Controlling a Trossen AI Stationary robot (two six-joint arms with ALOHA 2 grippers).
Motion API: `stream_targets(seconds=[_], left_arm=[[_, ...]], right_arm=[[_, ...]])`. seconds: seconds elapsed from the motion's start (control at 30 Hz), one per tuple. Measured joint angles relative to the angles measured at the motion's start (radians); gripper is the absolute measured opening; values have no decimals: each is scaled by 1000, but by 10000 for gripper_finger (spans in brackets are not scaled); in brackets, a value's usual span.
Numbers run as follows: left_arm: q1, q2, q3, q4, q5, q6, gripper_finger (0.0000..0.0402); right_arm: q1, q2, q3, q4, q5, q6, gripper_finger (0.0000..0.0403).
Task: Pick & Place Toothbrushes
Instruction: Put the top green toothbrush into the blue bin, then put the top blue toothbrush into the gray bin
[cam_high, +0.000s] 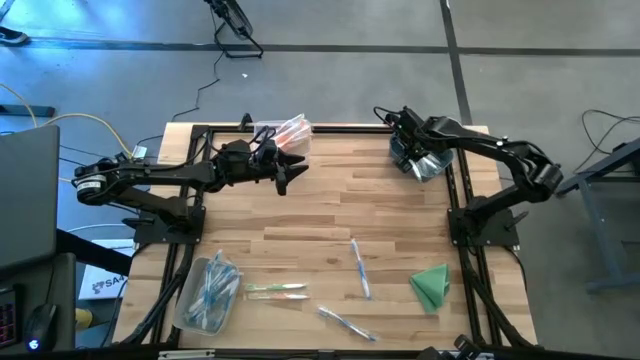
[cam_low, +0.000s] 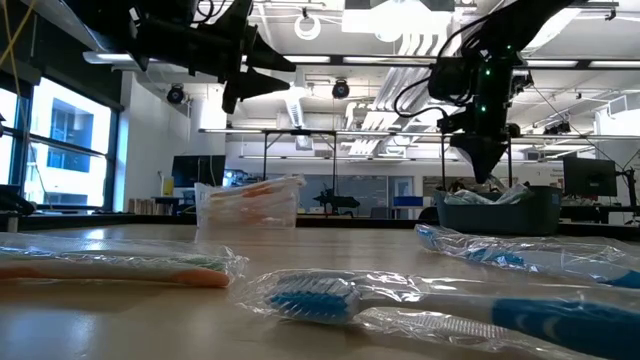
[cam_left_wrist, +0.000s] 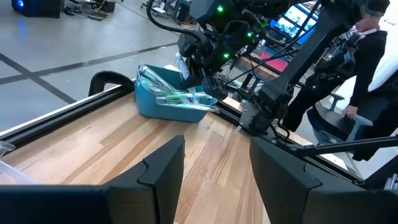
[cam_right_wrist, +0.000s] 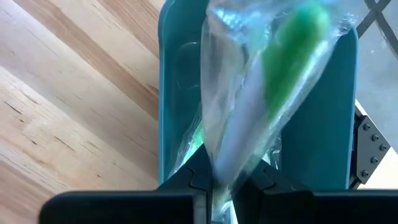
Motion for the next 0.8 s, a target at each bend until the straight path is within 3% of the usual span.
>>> stream_targets(seconds=[0.4, 0.8], left_arm=[[0, 0, 0, -1, 0, 0, 178], [0, 0, 0, -7, 0, 0, 178]], right_arm=[[0, 0, 0, -9, 8, 27, 67], [2, -15, 21, -50, 59, 18, 152]])
